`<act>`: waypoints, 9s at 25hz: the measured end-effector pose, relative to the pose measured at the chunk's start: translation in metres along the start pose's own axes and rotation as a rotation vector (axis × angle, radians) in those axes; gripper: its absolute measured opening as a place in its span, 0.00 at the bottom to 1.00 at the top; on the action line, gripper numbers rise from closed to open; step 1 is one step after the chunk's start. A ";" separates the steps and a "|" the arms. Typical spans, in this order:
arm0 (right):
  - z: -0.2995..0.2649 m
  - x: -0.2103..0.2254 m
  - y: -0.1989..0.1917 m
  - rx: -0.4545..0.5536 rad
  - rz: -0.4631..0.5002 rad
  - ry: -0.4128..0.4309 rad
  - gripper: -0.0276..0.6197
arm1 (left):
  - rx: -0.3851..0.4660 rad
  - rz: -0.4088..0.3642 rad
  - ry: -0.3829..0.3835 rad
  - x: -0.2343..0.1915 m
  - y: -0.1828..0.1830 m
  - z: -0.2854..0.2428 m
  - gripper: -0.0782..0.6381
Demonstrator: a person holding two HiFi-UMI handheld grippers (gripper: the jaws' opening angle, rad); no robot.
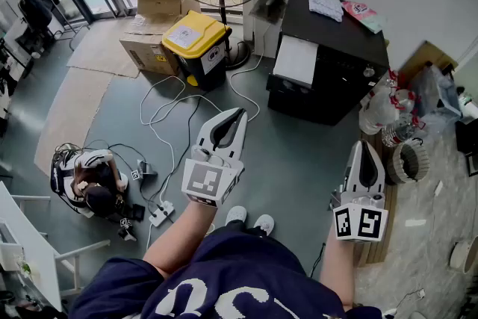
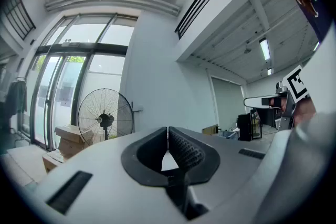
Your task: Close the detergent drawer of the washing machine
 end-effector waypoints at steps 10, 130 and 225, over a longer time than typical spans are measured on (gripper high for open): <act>0.015 0.029 0.001 0.057 -0.050 -0.011 0.07 | 0.002 -0.002 0.026 0.025 0.003 -0.004 0.15; -0.381 0.150 -0.374 -0.792 -0.237 0.655 0.20 | -0.626 0.138 -0.502 -0.117 -0.313 -0.414 0.32; -0.548 0.215 -0.376 -0.688 -0.235 0.299 0.24 | -0.561 0.111 -0.348 -0.162 -0.304 -0.598 0.31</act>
Point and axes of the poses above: the fingertips, and each gripper's own axes: z backward along the fingers, x to its right, y out of its top, the point moved 9 cm from there along z, backward along the fingers, and after that the axes turned 2 degrees about y, right-handed, at the moved point
